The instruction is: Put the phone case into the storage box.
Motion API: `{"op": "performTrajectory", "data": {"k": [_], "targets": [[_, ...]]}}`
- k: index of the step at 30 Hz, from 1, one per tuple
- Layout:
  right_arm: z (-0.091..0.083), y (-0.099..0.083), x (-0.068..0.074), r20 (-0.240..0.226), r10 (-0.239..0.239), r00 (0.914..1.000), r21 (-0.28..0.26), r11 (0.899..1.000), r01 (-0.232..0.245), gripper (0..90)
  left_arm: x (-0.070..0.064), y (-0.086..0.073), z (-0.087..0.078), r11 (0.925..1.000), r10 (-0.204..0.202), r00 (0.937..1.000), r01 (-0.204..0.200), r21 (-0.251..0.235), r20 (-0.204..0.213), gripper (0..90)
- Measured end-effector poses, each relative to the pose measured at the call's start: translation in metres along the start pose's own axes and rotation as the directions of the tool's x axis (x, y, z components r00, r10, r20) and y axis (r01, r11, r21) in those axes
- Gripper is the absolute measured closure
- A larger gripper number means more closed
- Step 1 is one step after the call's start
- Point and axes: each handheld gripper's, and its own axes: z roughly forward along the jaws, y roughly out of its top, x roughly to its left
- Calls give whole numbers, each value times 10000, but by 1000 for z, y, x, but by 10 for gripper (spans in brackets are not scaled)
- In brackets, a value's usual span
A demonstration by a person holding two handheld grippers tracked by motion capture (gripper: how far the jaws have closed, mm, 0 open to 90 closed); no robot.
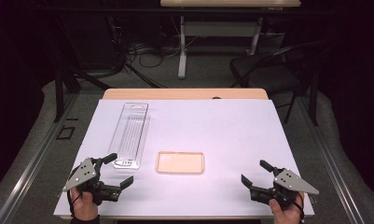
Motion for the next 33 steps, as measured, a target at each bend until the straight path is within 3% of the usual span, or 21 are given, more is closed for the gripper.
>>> {"op": "performTrajectory", "data": {"k": [12,19,22,29,33], "targets": [[5,0,3,-36,-8,10000,353,9994,10,145,1,1,0,9997,-166,9999,166,168,14,6],[12,8,10,-126,-402,9991,785,9961,410,144,5,11,4,9971,-570,9984,568,499,36,5],[15,18,12,-231,-612,9979,860,9943,630,144,11,20,7,9930,-932,9956,931,731,-18,6],[21,29,10,-343,-321,9989,1141,9928,358,145,19,32,13,9871,-1214,9926,1211,1048,-30,10],[26,36,8,-423,-188,9989,1302,9912,241,144,24,43,20,9843,-1377,9902,1342,1147,234,10]]}}
